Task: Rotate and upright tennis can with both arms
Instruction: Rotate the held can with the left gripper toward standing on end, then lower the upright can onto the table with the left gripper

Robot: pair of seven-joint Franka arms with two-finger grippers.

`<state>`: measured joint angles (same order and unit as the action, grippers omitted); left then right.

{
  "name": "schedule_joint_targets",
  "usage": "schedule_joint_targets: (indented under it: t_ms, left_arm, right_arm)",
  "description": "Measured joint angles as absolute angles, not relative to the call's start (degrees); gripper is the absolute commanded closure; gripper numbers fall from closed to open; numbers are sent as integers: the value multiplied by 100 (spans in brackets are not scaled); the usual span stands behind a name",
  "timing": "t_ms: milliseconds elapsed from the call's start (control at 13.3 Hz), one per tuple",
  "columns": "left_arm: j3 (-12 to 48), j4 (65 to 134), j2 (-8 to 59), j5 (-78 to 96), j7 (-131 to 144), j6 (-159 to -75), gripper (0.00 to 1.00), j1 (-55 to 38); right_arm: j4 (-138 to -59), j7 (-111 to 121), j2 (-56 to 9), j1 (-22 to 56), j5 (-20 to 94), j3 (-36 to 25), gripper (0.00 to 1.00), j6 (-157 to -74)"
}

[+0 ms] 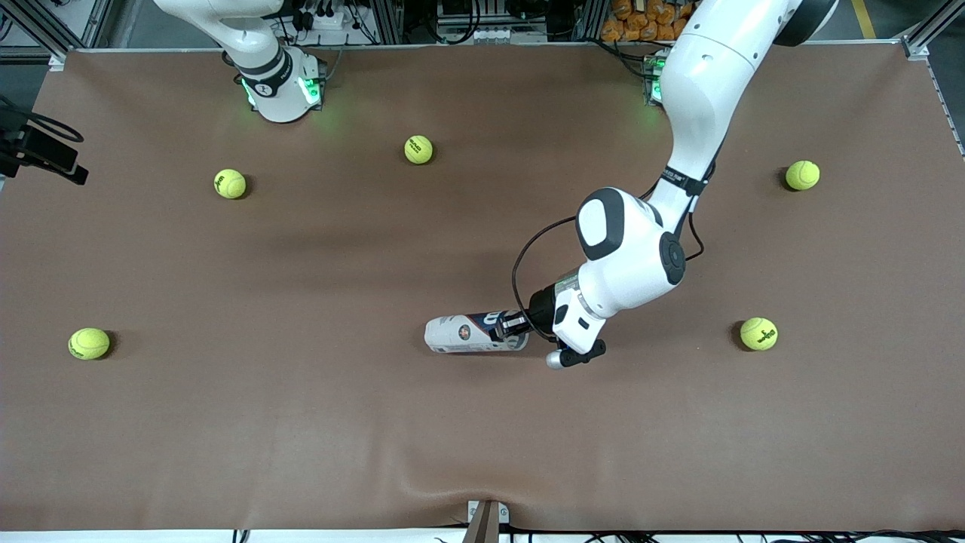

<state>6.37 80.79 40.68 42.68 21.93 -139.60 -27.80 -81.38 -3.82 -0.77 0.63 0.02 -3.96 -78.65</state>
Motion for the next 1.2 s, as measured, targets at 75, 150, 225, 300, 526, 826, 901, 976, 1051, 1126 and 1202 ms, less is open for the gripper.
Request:
schedule_joint_targets:
  t_ms: [75, 150, 225, 300, 526, 826, 901, 976, 1051, 1126, 1202]
  left_arm:
    - [612, 7787, 4017, 3595, 2969, -13529, 100, -2903]
    - [567, 7572, 3908, 3250, 3511, -13318, 100, -3052]
    - [517, 7480, 3786, 3129, 3770, -13218, 100, -3164]
    - [479, 7473, 3696, 3098, 3855, -13172, 100, -3214]
    - [426, 7505, 3688, 3043, 3856, -13137, 100, -3211]
    - [428, 7515, 3704, 2357, 4005, -13121, 100, -3577]
    - [426, 7514, 3704, 1939, 4265, -13121, 100, -3728]
    - [425, 7515, 3704, 1528, 4516, -13121, 100, -3852]
    - [424, 7515, 3704, 1120, 4733, -13121, 100, -3967]
    - [421, 7517, 3706, 700, 4915, -13121, 100, -4075]
    - [420, 7519, 3710, 300, 5063, -13120, 100, -4171]
  right_arm:
    - [-8144, -382, -77, 64, 2, -392, 0, -7866]
    - [-8146, -382, -77, 64, 2, -390, 0, -7866]
    - [-8147, -382, -77, 65, 2, -388, 0, -7866]
    - [-8148, -382, -77, 65, 2, -386, 0, -7866]
    - [-8148, -382, -77, 66, 2, -383, 0, -7866]
    - [-8148, -382, -77, 66, 2, -383, 0, -7873]
    - [-8149, -382, -77, 66, 2, -383, 0, -7874]
    - [-8148, -382, -77, 66, 2, -383, 0, -7875]
    - [-8149, -382, -77, 66, 2, -383, 0, -7876]
    - [-8148, -382, -77, 66, 2, -383, 0, -7876]
    - [-8149, -382, -77, 66, 2, -382, 0, -7876]
